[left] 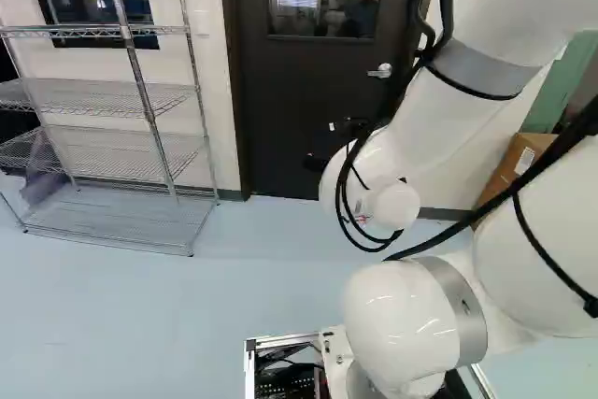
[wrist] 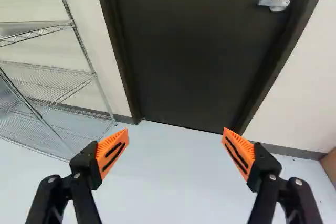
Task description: Open the door and move inside
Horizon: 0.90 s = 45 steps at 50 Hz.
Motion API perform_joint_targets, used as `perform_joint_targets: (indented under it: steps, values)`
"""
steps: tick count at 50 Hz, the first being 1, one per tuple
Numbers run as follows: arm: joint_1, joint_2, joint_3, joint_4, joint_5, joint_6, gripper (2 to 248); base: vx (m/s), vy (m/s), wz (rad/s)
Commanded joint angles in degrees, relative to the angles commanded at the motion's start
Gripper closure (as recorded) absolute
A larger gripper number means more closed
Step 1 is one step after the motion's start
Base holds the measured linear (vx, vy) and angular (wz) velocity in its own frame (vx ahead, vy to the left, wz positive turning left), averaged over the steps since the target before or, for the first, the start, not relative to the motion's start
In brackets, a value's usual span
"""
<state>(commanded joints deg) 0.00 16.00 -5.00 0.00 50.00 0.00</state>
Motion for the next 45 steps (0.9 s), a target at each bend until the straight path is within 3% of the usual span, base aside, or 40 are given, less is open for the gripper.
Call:
perform_joint_targets:
  steps: [45]
  values:
    - [0.00, 0.00, 0.00, 0.00, 0.00, 0.00, 3, 0.059, 0.010, -0.007]
